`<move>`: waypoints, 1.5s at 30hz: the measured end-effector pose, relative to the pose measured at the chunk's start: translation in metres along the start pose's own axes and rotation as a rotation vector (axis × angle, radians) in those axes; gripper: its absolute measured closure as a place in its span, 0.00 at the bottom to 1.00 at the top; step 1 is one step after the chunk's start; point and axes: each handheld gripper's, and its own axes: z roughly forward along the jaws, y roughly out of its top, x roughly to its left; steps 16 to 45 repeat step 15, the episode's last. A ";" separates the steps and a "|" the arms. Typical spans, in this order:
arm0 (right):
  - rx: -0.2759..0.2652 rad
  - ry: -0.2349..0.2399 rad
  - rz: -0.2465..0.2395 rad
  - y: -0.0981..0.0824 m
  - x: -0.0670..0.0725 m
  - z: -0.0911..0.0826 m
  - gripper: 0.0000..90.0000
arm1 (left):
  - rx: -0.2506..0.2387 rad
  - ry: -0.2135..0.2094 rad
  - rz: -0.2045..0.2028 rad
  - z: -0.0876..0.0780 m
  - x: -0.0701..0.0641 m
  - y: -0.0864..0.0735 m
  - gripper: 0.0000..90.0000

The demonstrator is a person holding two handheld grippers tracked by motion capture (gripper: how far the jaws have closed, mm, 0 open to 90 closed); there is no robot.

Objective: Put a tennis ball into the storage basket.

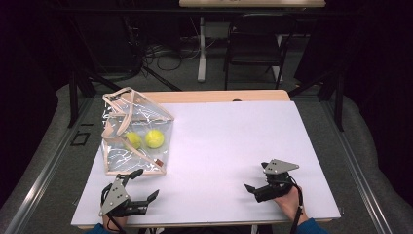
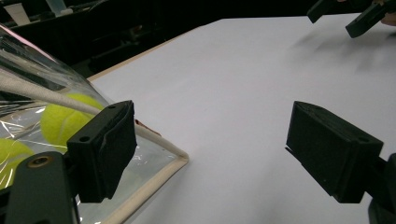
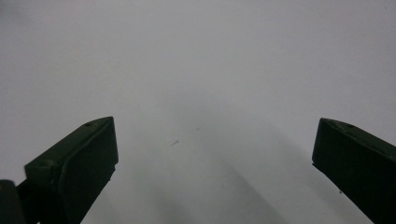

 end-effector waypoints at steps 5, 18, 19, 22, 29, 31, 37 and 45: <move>-0.002 -0.010 0.010 -0.009 0.001 -0.003 0.00 | 0.004 0.001 0.000 0.001 0.000 0.000 0.18; -0.019 0.001 0.028 -0.019 0.002 -0.006 0.00 | 0.019 -0.001 0.002 0.002 0.000 0.000 0.18; -0.019 0.001 0.028 -0.019 0.002 -0.006 0.00 | 0.019 -0.001 0.002 0.002 0.000 0.000 0.18; -0.019 0.001 0.028 -0.019 0.002 -0.006 0.00 | 0.019 -0.001 0.002 0.002 0.000 0.000 0.18; -0.019 0.001 0.028 -0.019 0.002 -0.006 0.00 | 0.019 -0.001 0.002 0.002 0.000 0.000 0.18; -0.019 0.001 0.028 -0.019 0.002 -0.006 0.00 | 0.019 -0.001 0.002 0.002 0.000 0.000 0.18; -0.019 0.001 0.028 -0.019 0.002 -0.006 0.00 | 0.019 -0.001 0.002 0.002 0.000 0.000 0.18; -0.019 0.001 0.028 -0.019 0.002 -0.006 0.00 | 0.019 -0.001 0.002 0.002 0.000 0.000 0.18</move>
